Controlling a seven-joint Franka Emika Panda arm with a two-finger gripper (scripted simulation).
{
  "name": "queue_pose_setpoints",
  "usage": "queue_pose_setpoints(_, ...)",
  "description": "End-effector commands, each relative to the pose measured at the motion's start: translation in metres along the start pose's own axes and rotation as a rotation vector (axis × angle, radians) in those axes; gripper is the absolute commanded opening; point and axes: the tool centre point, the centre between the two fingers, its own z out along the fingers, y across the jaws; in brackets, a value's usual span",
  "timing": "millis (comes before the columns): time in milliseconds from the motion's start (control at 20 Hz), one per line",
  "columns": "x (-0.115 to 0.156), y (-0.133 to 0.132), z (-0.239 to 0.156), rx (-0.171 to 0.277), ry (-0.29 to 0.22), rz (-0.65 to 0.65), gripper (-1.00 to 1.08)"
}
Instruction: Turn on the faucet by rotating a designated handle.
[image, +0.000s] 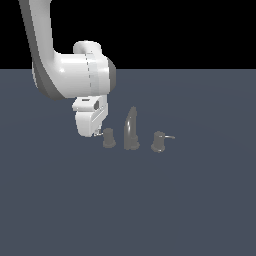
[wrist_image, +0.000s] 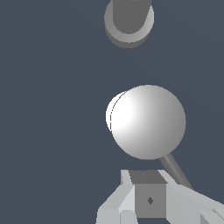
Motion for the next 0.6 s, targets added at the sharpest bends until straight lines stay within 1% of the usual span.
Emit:
queue_pose_setpoints(0,0.003,0.018,0.000,-0.021,0.010,-0.004,-1.00)
queue_pose_setpoints(150,0.003,0.025,-0.001,-0.022,0.010,-0.005,-1.00)
queue_pose_setpoints(200,-0.002,0.015,0.000,-0.007,0.000,-0.006,-1.00)
queue_pose_setpoints(550,0.019,0.032,-0.001,-0.016,0.005,-0.006,-1.00)
